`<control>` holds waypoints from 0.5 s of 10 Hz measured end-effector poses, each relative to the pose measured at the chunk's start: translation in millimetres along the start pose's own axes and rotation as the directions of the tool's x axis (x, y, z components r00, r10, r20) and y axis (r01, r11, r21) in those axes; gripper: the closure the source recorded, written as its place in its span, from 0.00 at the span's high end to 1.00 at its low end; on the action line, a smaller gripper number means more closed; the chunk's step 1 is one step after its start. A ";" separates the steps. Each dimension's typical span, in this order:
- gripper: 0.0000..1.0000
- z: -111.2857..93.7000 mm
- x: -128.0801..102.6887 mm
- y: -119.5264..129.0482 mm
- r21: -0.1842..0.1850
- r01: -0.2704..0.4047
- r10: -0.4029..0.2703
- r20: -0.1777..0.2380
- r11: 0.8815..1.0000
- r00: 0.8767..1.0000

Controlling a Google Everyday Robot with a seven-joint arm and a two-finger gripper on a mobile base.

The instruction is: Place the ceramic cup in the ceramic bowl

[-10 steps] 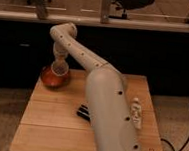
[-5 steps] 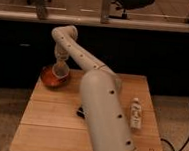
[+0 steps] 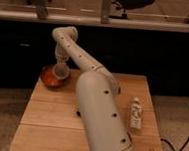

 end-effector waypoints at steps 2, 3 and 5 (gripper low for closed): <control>0.23 1.7 -3.0 -0.6 -0.012 0.012 -0.012 0.013 1.000 1.000; 0.35 2.0 -4.0 -1.2 -0.017 0.016 -0.015 0.021 1.000 1.000; 0.56 2.1 -2.5 -0.9 -0.025 0.018 -0.018 0.030 1.000 0.999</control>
